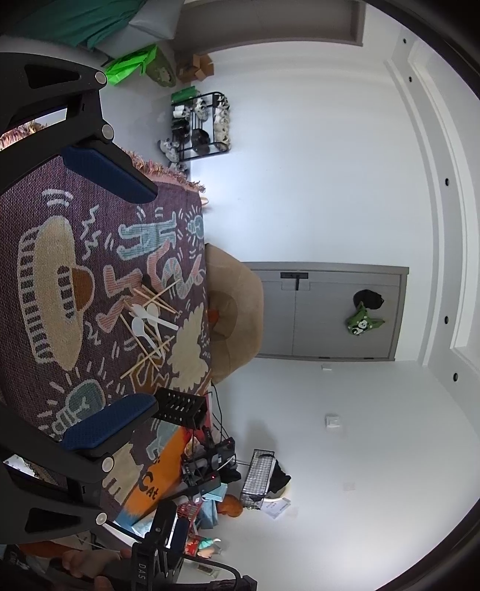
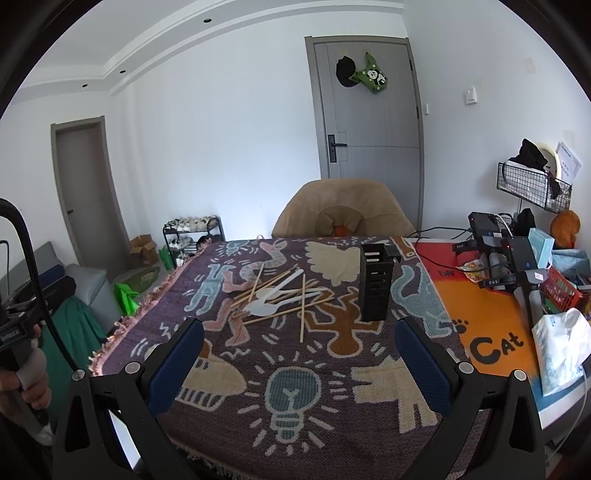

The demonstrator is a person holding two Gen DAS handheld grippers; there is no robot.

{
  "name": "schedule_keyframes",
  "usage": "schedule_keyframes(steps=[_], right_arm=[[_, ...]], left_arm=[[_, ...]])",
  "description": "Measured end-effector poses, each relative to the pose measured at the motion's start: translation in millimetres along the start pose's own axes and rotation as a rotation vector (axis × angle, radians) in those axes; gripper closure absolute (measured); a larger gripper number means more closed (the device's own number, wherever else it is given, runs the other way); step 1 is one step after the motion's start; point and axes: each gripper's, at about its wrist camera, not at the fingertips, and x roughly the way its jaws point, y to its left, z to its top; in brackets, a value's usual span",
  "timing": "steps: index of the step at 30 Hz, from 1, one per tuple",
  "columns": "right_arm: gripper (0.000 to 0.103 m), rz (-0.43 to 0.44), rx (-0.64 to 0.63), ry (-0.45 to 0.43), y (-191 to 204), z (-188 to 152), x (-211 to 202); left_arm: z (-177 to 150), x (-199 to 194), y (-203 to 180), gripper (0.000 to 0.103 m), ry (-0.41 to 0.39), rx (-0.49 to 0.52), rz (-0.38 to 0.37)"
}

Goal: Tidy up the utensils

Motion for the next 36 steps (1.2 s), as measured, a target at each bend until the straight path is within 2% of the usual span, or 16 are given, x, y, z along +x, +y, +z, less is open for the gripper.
schedule_keyframes(steps=[36], right_arm=[[0.000, 0.003, -0.013, -0.003, 4.3, 2.9, -0.8]], left_arm=[[-1.0, -0.4, -1.5, 0.000, -0.005, 0.000, -0.004]])
